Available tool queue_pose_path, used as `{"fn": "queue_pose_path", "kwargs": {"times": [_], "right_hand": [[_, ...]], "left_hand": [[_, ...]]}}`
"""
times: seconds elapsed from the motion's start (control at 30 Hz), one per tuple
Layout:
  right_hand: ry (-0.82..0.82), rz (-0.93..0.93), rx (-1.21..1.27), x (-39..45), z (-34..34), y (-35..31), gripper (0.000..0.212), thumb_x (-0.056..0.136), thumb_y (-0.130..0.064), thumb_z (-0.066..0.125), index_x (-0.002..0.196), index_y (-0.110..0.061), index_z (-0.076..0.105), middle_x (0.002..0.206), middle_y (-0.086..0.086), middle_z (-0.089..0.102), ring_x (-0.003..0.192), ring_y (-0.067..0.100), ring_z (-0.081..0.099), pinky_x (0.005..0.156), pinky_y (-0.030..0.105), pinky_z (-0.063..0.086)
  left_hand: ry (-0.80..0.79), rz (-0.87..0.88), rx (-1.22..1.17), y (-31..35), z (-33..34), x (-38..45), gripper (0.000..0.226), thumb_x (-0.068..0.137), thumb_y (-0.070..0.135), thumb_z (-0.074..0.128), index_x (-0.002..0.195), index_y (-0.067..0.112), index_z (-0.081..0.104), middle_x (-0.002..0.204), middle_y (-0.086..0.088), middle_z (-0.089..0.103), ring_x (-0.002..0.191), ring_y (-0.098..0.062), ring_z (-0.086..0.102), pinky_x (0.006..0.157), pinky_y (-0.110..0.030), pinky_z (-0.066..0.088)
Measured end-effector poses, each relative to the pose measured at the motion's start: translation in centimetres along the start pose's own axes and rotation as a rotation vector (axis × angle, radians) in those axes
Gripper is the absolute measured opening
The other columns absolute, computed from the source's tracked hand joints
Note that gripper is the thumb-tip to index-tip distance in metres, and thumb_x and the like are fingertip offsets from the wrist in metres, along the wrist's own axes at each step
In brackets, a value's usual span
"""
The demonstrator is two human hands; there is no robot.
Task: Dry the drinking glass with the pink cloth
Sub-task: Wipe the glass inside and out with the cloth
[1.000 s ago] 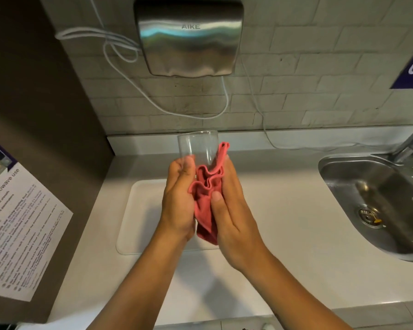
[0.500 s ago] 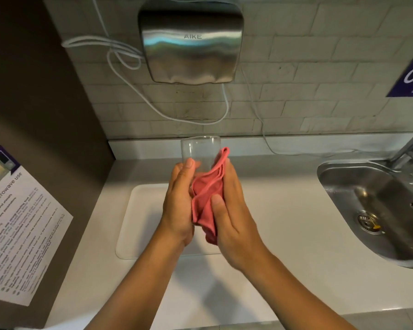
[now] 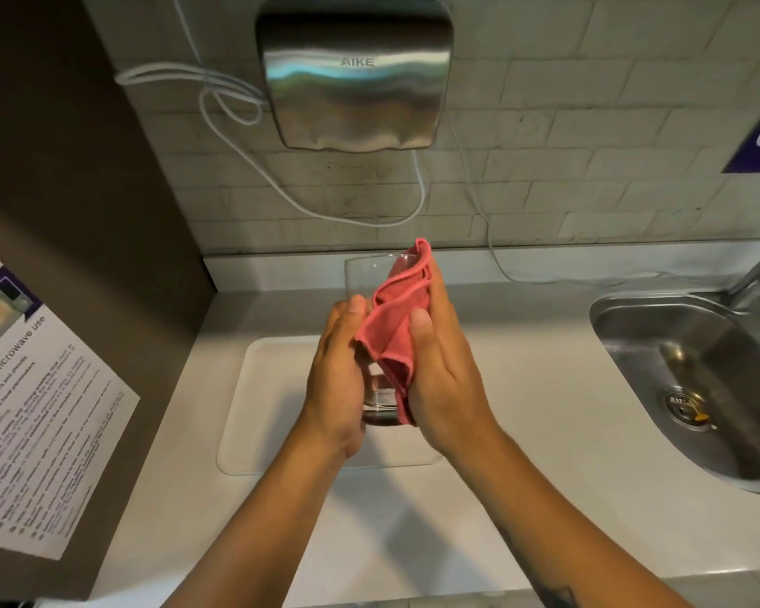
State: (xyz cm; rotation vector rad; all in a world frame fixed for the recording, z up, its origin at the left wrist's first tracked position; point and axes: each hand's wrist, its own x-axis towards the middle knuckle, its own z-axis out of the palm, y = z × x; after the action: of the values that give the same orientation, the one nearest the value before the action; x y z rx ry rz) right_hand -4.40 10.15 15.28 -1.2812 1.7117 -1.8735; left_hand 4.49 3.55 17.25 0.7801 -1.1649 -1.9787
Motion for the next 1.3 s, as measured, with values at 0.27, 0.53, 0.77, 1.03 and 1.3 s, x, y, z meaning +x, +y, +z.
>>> {"fn": "queue_pose_path", "kwargs": {"times": [0.27, 0.53, 0.77, 1.03, 1.3], "right_hand": [[-0.050, -0.069, -0.106, -1.3, 0.5, 0.8, 0.063, 0.115, -0.026, 0.032, 0.174, -0.017, 0.010, 0.180, -0.014, 0.022, 0.166, 0.001, 0.025, 0.134, 0.025, 0.024], [-0.123, -0.112, -0.186, -3.3, 1.4, 1.3, 0.070, 0.115, -0.040, 0.031, 0.174, -0.024, -0.001, 0.185, -0.013, 0.001, 0.172, 0.010, 0.006, 0.137, 0.037, 0.015], [0.016, -0.028, -0.054, 0.6, 0.1, 0.2, 0.063, 0.114, -0.022, 0.034, 0.173, -0.026, 0.013, 0.176, -0.019, 0.030, 0.162, 0.000, 0.033, 0.133, 0.029, 0.030], [-0.105, 0.060, 0.064, -2.2, -0.3, 2.6, 0.063, 0.111, -0.029, 0.042, 0.171, -0.038, 0.021, 0.169, -0.007, 0.047, 0.128, 0.010, 0.068, 0.096, 0.031, 0.061], [-0.197, 0.227, 0.125, -1.0, -2.9, 3.5, 0.063, 0.101, -0.037, 0.063, 0.160, -0.030, 0.041, 0.144, -0.026, 0.068, 0.135, 0.003, 0.068, 0.101, 0.018, 0.057]], "left_hand": [[0.005, 0.061, 0.050, 0.1, -0.8, 1.0, 0.063, 0.096, 0.055, 0.060, 0.129, 0.001, 0.062, 0.129, -0.036, 0.067, 0.117, -0.048, 0.068, 0.111, -0.065, 0.047], [-0.007, 0.054, 0.016, 0.8, -1.3, 2.4, 0.054, 0.095, 0.054, 0.058, 0.120, 0.007, 0.065, 0.113, -0.027, 0.071, 0.105, -0.042, 0.073, 0.099, -0.059, 0.057], [-0.045, 0.016, 0.080, 0.1, -0.1, 1.9, 0.087, 0.079, 0.064, 0.062, 0.138, 0.000, 0.062, 0.129, -0.027, 0.073, 0.122, -0.043, 0.070, 0.106, -0.053, 0.056], [-0.089, -0.062, 0.097, 0.5, -1.1, 3.8, 0.064, 0.090, 0.054, 0.068, 0.135, 0.009, 0.061, 0.103, -0.009, 0.082, 0.095, -0.030, 0.078, 0.088, -0.049, 0.058], [0.028, -0.077, 0.250, 1.0, -0.5, 4.5, 0.037, 0.099, 0.050, 0.068, 0.116, 0.017, 0.067, 0.089, -0.002, 0.081, 0.074, -0.013, 0.079, 0.060, -0.028, 0.062]]}}
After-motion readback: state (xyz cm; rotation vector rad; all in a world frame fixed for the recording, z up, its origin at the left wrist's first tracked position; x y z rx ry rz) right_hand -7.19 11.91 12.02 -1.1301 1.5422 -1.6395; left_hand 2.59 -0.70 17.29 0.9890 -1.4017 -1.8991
